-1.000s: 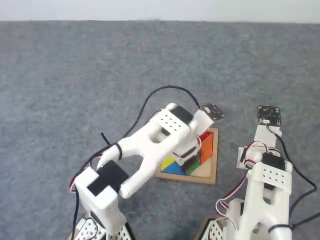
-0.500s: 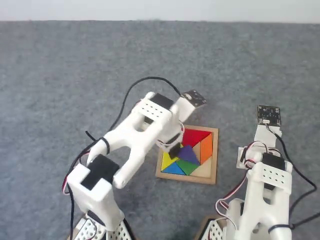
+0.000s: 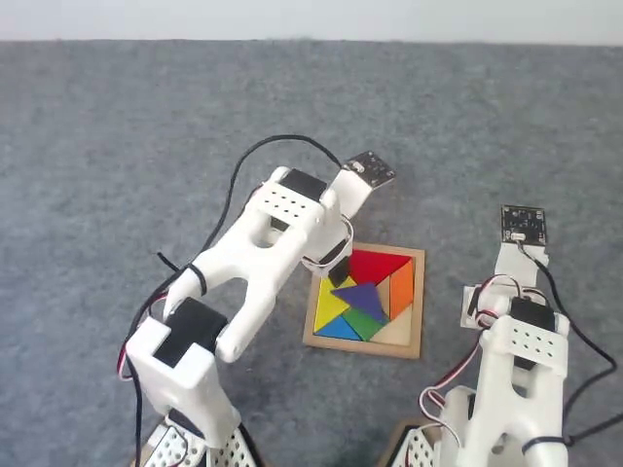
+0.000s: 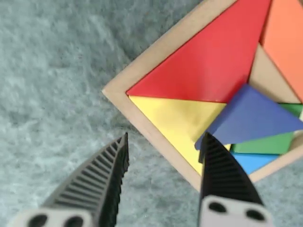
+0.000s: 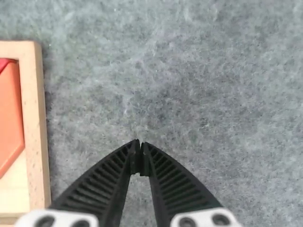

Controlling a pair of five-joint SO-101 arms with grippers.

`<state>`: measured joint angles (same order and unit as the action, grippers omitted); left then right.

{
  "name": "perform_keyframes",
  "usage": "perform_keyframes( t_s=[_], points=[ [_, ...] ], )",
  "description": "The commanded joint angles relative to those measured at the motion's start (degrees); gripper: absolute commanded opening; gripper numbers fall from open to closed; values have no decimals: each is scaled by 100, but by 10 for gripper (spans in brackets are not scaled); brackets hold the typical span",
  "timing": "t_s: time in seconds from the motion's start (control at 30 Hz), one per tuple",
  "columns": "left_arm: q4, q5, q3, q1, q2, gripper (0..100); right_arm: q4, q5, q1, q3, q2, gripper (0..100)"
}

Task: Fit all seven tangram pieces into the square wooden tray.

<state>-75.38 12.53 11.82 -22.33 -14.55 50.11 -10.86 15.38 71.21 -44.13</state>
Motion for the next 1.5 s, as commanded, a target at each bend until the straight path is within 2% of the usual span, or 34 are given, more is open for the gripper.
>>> perform_keyframes(
  t_s=[0.0,0.13,0.4,0.6,0.87,1.0,1.1,1.23,1.47],
  points=[
    [229,-149,-435,9,18,228,66,-105,-48,-229,-40,11],
    [440,-422,-602,-220,-114,228,75,-105,-48,-229,-40,11],
    [299,-589,-1059,-651,-1020,227,75,-105,-48,-229,-40,11],
    [211,-589,-1077,-1099,-738,227,48,-105,-48,-229,-40,11],
    [-202,-475,-936,-774,185,202,66,-105,-48,-229,-40,11],
    [-413,-387,-470,-826,958,202,66,-105,-48,-229,-40,11],
    [-360,-387,268,-527,1152,202,75,-105,-48,-229,-40,11],
    [35,-316,1297,-220,1284,200,66,-105,-48,-229,-40,11],
    [563,-229,2193,-440,2321,200,57,-105,-57,-229,-40,11]
  ],
)
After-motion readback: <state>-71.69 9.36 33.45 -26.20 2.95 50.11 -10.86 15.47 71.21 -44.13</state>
